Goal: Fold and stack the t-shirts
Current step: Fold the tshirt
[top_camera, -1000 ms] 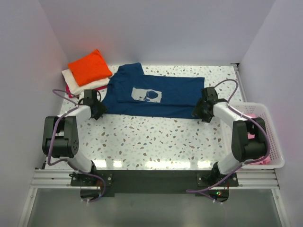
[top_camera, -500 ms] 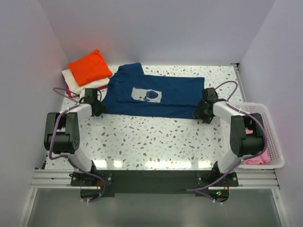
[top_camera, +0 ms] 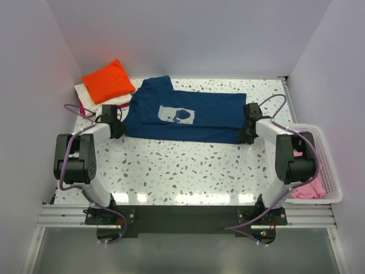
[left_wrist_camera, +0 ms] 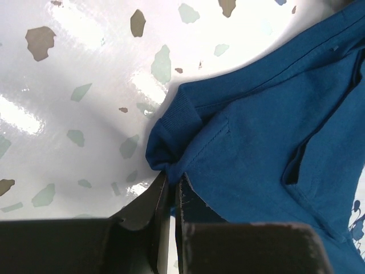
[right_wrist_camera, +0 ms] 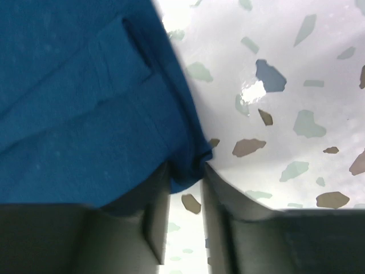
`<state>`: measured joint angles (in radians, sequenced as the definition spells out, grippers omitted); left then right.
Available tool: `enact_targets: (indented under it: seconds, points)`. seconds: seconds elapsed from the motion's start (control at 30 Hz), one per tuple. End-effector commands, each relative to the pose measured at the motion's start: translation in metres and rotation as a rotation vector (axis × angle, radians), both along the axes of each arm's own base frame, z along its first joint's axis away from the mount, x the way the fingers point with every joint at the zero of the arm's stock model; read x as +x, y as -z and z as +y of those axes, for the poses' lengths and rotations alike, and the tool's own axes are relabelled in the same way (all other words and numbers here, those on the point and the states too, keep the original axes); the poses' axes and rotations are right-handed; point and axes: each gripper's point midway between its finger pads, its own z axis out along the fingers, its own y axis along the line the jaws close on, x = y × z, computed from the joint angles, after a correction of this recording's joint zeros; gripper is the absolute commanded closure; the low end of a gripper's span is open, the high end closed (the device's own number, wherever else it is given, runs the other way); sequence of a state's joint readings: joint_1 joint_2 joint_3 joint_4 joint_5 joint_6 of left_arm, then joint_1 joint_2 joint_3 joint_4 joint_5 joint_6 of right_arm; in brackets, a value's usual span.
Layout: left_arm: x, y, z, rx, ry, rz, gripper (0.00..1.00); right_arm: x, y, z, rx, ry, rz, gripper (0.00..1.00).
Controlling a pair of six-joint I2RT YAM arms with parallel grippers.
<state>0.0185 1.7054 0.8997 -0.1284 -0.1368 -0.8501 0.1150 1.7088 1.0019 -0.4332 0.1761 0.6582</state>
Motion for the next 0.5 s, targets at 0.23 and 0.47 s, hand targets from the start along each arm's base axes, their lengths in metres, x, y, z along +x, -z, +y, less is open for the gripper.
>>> enact_targets:
  seconds: [0.23,0.47]
  points:
    - [0.005,-0.033,0.017,0.066,-0.034,-0.051,1.00,0.008,-0.016,-0.013,-0.057,0.028,-0.029,1.00]
    - [-0.031,-0.055,0.029,0.095,-0.092,-0.075,1.00,-0.031,-0.028,-0.011,-0.027,0.004,-0.024,1.00]
